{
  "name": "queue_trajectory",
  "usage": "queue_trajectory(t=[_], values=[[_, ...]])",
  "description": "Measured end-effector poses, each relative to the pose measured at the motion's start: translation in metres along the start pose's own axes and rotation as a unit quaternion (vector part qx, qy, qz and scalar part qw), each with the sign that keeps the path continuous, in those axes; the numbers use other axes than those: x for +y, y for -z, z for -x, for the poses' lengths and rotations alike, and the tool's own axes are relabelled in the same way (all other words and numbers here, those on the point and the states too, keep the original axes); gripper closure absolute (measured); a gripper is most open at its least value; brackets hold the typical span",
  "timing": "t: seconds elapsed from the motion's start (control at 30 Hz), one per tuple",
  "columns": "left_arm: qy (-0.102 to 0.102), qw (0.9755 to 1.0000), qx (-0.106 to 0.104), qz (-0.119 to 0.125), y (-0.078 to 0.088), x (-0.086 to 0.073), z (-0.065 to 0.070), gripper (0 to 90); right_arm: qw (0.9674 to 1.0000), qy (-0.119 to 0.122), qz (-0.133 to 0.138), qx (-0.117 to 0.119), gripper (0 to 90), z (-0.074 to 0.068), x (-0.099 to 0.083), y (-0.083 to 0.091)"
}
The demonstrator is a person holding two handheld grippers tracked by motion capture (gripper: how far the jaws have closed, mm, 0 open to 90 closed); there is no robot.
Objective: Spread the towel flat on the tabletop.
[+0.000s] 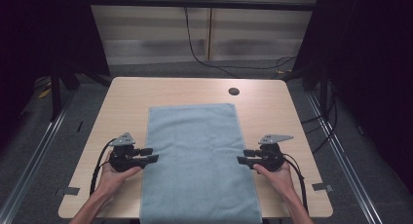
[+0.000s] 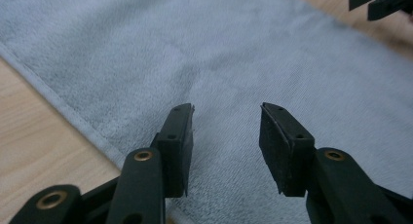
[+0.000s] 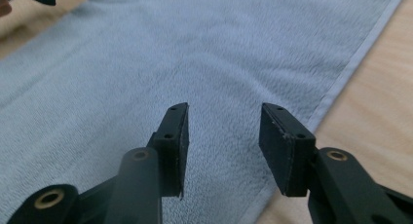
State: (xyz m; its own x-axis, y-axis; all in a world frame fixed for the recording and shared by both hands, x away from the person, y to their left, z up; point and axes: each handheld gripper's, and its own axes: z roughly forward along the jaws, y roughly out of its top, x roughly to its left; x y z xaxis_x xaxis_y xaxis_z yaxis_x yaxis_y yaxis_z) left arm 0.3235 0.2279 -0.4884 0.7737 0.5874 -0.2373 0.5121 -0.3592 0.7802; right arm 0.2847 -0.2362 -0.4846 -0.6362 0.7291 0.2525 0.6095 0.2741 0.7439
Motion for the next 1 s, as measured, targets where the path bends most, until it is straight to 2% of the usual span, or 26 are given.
queue_trajectory(t=[0.03, 0.1, 0.2, 0.27, 0.33, 0.4, 0.43, 0.53, 0.7, 0.83, 0.87, 1.0], values=[[0.002, 1.0, -0.002, -0.002, -0.003, -0.001, 0.0, 56.3, 1.0, 0.001, -0.003, 0.0, 54.8, 0.0, -0.002, -0.003], [-0.006, 0.9999, 0.001, -0.012, -0.007, -0.001, 0.002, 56.3, 0.9999, 0.003, -0.011, -0.003, 54.8, 0.0, -0.004, -0.01], [-0.016, 0.9997, 0.005, -0.02, -0.011, -0.003, 0.002, 56.2, 0.9989, 0.026, -0.034, -0.021, 56.6, -0.003, -0.007, -0.022], [-0.006, 0.9998, 0.013, -0.016, -0.012, -0.003, -0.001, 55.1, 0.999, 0.025, -0.031, -0.021, 56.4, -0.003, -0.008, -0.022], [-0.001, 0.9997, 0.021, -0.014, -0.012, -0.004, -0.005, 54.0, 0.9988, 0.032, -0.032, -0.021, 56.6, -0.007, -0.012, -0.02], [-0.004, 0.9997, 0.019, -0.014, -0.014, -0.003, -0.006, 52.9, 0.9986, 0.036, -0.034, -0.021, 56.6, -0.009, -0.013, -0.018], [-0.015, 0.9993, 0.028, -0.017, -0.015, 0.0, -0.007, 53.1, 0.9984, 0.039, -0.036, -0.021, 56.7, -0.012, -0.017, -0.014], [-0.008, 0.9993, 0.033, -0.012, -0.02, 0.004, -0.008, 52.3, 0.9985, 0.037, -0.037, -0.019, 56.8, -0.017, -0.023, -0.008], [-0.027, 0.9985, 0.024, -0.042, -0.029, 0.001, 0.001, 54.8, 0.9988, 0.03, -0.035, -0.016, 57.4, -0.024, -0.035, 0.004], [-0.038, 0.9978, 0.029, -0.045, -0.028, -0.001, 0.006, 65.6, 0.9988, 0.031, -0.037, -0.013, 63.2, -0.029, -0.042, 0.011], [-0.038, 0.9978, 0.029, -0.045, -0.028, -0.001, 0.006, 68.4, 0.9986, 0.033, -0.039, -0.012, 67.1, -0.03, -0.044, 0.014], [-0.045, 0.9974, 0.013, -0.055, -0.02, -0.009, 0.017, 78.5, 0.9984, 0.033, -0.045, -0.007, 79.8, -0.033, -0.051, 0.021]])
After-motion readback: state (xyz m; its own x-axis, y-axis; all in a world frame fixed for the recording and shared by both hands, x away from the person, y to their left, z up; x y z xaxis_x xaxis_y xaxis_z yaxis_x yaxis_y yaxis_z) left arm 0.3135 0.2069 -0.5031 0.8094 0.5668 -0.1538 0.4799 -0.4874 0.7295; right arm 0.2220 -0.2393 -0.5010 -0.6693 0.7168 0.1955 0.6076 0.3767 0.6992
